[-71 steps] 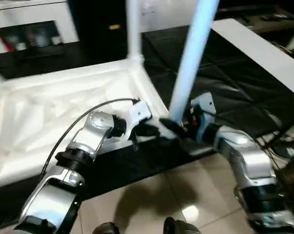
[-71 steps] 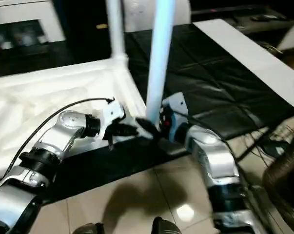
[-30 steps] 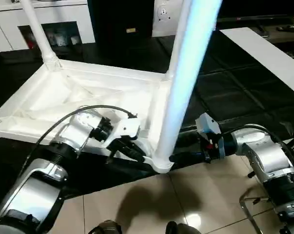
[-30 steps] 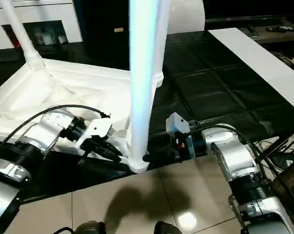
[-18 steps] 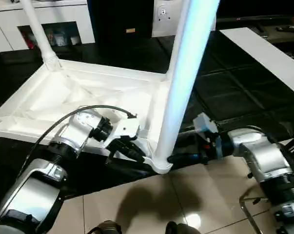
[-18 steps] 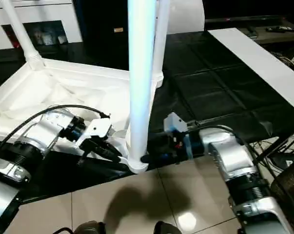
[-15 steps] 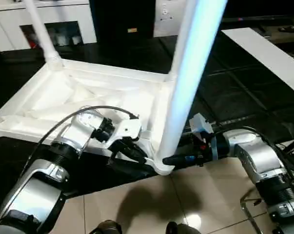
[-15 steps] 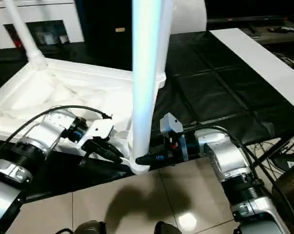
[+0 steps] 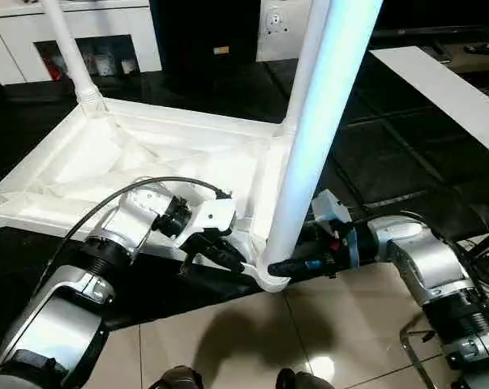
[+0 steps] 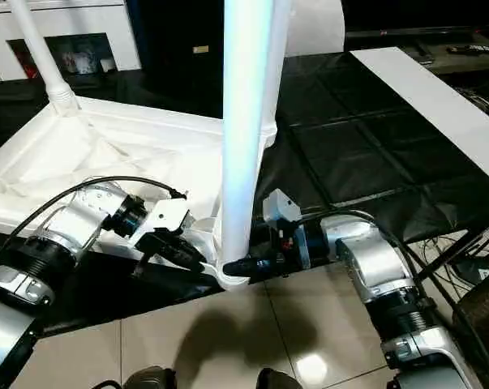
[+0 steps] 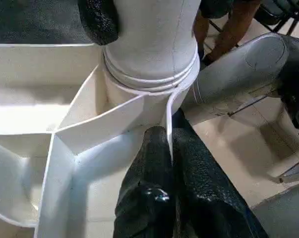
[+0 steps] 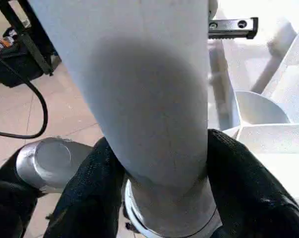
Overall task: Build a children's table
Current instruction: Rotate leg to tighten
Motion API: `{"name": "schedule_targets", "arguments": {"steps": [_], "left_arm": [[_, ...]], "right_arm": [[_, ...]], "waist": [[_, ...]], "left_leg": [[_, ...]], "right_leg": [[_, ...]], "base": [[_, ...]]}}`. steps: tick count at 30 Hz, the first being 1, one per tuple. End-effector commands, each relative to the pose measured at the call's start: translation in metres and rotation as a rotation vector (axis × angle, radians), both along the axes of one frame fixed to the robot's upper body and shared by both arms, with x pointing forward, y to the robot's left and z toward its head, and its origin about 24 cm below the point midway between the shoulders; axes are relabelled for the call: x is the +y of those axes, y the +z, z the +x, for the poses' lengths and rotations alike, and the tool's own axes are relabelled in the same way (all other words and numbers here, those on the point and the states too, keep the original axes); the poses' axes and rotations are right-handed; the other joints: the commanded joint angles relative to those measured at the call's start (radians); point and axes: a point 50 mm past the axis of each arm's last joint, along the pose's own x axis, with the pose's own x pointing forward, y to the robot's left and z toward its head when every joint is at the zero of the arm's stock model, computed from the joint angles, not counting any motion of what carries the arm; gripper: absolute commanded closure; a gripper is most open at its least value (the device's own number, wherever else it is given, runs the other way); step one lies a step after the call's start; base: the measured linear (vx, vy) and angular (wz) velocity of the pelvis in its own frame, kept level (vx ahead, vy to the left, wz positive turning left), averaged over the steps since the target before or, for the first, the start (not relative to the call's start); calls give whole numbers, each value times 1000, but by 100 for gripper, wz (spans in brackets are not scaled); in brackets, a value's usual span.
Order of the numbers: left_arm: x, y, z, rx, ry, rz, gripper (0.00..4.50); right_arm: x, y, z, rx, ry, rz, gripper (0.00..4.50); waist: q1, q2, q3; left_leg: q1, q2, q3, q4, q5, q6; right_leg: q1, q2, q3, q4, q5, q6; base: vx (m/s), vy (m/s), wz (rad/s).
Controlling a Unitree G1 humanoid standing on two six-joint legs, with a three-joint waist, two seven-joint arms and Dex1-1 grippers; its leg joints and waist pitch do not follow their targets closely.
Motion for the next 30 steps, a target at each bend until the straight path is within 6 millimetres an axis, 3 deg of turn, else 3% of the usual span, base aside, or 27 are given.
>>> {"name": "schedule_targets", "arguments": {"steps": [1, 7, 10, 13, 15, 16, 17, 19, 20, 21, 23, 24, 25, 26, 27, 28, 29, 30], "left_arm": [[-8, -8, -8, 31, -77, 34, 450], [-9, -9, -7, 34, -42, 19, 450], [-14, -10, -3, 26, 56, -23, 450], [-23, -10, 4, 21, 191, -77, 450], [-33, -7, 8, 41, 290, -143, 450], [-40, -5, 11, 41, 348, -167, 450], [-43, -4, 13, 35, 376, -173, 450], [-56, 0, 19, 29, 487, -214, 450], [-62, 2, 22, 31, 547, -233, 450], [-66, 3, 24, 33, 589, -243, 450], [-71, 5, 28, 24, 666, -260, 450], [-73, 6, 30, 19, 699, -264, 450], [-77, 10, 34, -7, 779, -284, 450], [-77, 10, 35, -13, 798, -289, 450], [-80, 13, 36, -28, 830, -302, 450], [-80, 13, 36, -28, 830, -302, 450], [-84, 15, 36, -44, 851, -314, 450], [-86, 17, 35, -57, 849, -321, 450]], "right_arm": [[1, 5, 0, -7, 22, 6, 237], [4, 2, -4, 7, 22, 16, 244], [10, -1, -9, 25, -40, 61, 245], [17, -8, -10, 20, -164, 73, 245], [25, -15, -7, 28, -310, 51, 246], [31, -17, -4, 39, -385, 43, 246], [33, -18, -3, 42, -415, 41, 247], [46, -17, 2, 64, -525, 58, 249], [52, -17, 6, 80, -594, 61, 250], [57, -16, 9, 91, -643, 60, 250], [63, -15, 15, 105, -731, 59, 250], [65, -14, 17, 111, -761, 59, 250], [72, -12, 22, 116, -809, 58, 250], [74, -11, 23, 116, -817, 59, 250], [79, -9, 25, 122, -836, 72, 250], [79, -9, 25, 122, -836, 72, 250], [83, -6, 27, 120, -847, 92, 250], [86, -4, 27, 115, -856, 105, 194]], "waist": [[-6, -8, -70], [-6, -8, -66], [-5, -6, -64], [-9, -9, -56], [-18, -12, -51], [-23, -7, -46], [-36, -8, -46], [-55, -1, -45], [-68, -2, -44], [-74, 3, -43], [-101, 15, -40], [-107, 24, -39], [-117, 31, -36], [-131, 31, -34], [-130, 34, -32], [-132, 29, -32], [-134, 24, -31], [-133, 22, -31]], "left_leg": [[6, 32, 1, -64, -228, 66], [8, 32, 1, -66, -236, 64], [8, 33, 2, -68, -241, 63], [13, 29, -2, -72, -295, 41], [12, 22, -8, -73, -320, 25], [12, 17, -12, -74, -337, 17], [12, 15, -17, -74, -352, 9], [13, 14, -22, -74, -390, 3], [9, 13, -27, -76, -411, 5], [9, 14, -29, -78, -422, 4], [17, 20, -40, -83, -495, 8], [16, 23, -44, -86, -512, 7], [21, 32, -52, -94, -561, 9], [14, 41, -61, -103, -607, 11], [16, 44, -62, -107, -628, 11], [31, 34, -55, -100, -629, 12], [34, 24, -50, -92, -606, 15], [34, 12, -45, -81, -550, 25]], "right_leg": [[65, -46, 38, -65, -379, -199], [63, -45, 39, -67, -393, -193], [61, -44, 41, -69, -391, -193], [55, -47, 38, -82, -499, -161], [54, -47, 33, -94, -614, -111], [50, -48, 28, -104, -681, -80], [50, -47, 21, -112, -718, -58], [48, -44, 12, -120, -738, -42], [54, -43, 1, -128, -745, -31], [55, -43, -2, -129, -741, -31], [64, -44, -32, -149, -723, -25], [71, -46, -39, -149, -703, -28], [77, -45, -47, -151, -653, -37], [89, -47, -54, -143, -593, -45], [90, -47, -51, -140, -581, -47], [75, -53, -46, -150, -594, -56], [68, -56, -47, -158, -619, -57], [66, -63, -50, -170, -677, -50]], "base": [[0, 0, 0], [0, 0, 0], [0, 0, 0], [0, 0, 0], [0, 0, 0], [0, 0, 0], [0, 0, 0], [0, 0, 0], [0, 0, 0], [0, 0, 0], [-12, 25, -6], [-23, 51, -13], [-16, 56, -10], [-10, 53, -9], [-10, 53, -9], [0, 0, 0], [0, 0, 0], [0, 0, 0]]}}
